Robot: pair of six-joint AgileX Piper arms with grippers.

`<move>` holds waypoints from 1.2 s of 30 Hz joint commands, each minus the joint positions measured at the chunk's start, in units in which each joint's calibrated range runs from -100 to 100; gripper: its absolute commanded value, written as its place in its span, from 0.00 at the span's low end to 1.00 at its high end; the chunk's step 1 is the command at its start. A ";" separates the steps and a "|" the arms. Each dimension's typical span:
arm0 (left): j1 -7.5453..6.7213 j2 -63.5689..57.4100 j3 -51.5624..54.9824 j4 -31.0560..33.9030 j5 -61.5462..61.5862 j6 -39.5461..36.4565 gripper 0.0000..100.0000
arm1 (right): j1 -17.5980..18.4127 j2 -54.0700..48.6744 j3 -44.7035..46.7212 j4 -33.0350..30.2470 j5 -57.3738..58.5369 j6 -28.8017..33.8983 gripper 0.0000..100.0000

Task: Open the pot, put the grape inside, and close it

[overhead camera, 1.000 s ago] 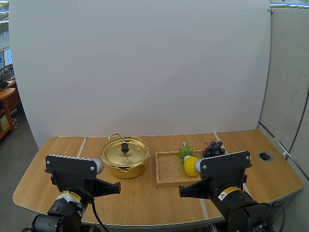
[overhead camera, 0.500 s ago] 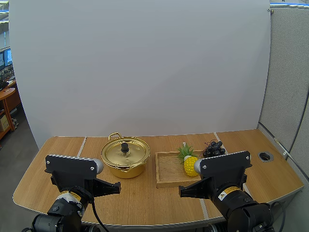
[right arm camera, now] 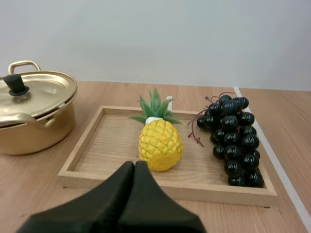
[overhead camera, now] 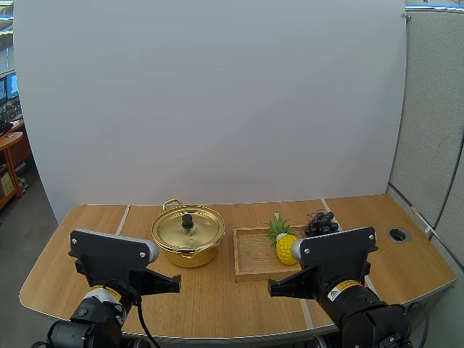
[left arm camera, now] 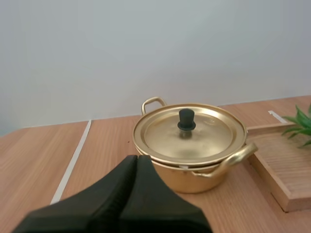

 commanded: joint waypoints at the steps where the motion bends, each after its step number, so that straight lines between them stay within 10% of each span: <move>1: -0.05 -0.25 -3.32 0.14 -1.48 0.08 0.00 | -0.17 -0.37 -4.41 -0.31 2.37 -0.42 0.00; 16: -0.05 -0.25 -21.05 0.14 0.01 0.08 0.00 | -0.17 -0.37 -25.23 -0.31 17.56 -0.42 0.00; 36: -0.05 -0.25 -43.54 0.63 38.47 0.39 0.00 | -0.17 -0.37 -48.24 -0.41 48.41 -0.42 0.00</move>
